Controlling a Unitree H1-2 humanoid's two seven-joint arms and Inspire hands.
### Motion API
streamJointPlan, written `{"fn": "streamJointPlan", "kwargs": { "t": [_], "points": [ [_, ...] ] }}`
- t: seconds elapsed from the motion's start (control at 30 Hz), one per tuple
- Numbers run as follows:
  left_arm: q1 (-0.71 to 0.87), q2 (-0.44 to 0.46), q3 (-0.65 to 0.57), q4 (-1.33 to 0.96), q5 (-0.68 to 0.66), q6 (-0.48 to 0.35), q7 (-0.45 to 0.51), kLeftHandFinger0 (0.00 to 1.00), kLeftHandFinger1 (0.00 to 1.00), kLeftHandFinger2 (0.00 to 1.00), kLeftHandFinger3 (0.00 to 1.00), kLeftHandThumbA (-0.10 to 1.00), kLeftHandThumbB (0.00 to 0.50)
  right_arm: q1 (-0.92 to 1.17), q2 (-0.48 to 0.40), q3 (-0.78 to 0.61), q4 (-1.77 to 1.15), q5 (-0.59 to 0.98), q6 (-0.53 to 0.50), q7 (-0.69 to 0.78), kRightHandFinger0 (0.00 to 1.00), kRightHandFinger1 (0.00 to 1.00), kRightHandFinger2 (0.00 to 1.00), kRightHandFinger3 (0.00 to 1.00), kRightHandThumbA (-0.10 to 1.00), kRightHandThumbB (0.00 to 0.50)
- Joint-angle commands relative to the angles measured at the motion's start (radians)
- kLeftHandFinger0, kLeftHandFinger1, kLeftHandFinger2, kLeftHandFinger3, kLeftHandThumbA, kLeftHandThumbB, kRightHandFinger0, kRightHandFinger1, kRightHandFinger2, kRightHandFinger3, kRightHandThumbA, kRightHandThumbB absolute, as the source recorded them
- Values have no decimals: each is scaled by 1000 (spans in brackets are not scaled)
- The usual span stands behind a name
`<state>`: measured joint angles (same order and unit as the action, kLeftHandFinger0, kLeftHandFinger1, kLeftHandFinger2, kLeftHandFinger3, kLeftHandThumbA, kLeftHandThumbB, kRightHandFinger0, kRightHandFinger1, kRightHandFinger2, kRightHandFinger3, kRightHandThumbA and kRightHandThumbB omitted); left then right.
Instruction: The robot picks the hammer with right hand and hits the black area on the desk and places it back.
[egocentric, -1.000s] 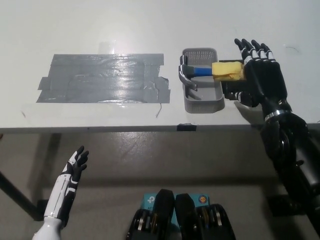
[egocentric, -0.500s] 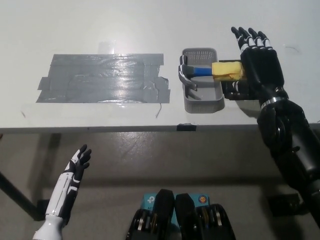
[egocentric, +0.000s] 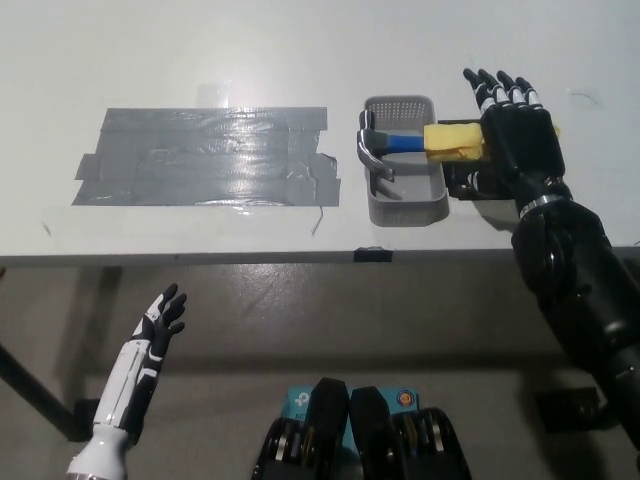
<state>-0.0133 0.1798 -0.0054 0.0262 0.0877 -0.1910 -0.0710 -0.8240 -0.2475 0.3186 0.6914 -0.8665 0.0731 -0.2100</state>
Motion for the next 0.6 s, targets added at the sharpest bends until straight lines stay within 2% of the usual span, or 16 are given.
{"fn": "streamJointPlan", "kwargs": {
  "t": [0.0,0.57],
  "points": [
    [-19,13,-3,-29,-14,-32,-15,951,1000,1000,1000,1000,105,-79,-9,8,15,12,-20,-50,1000,1000,1000,1000,952,333],
    [-26,16,0,-27,-19,-36,-29,912,1000,1000,1000,1000,103,-111,-4,39,26,11,-2,-51,1000,1000,1000,1000,981,328]
  ]
}}
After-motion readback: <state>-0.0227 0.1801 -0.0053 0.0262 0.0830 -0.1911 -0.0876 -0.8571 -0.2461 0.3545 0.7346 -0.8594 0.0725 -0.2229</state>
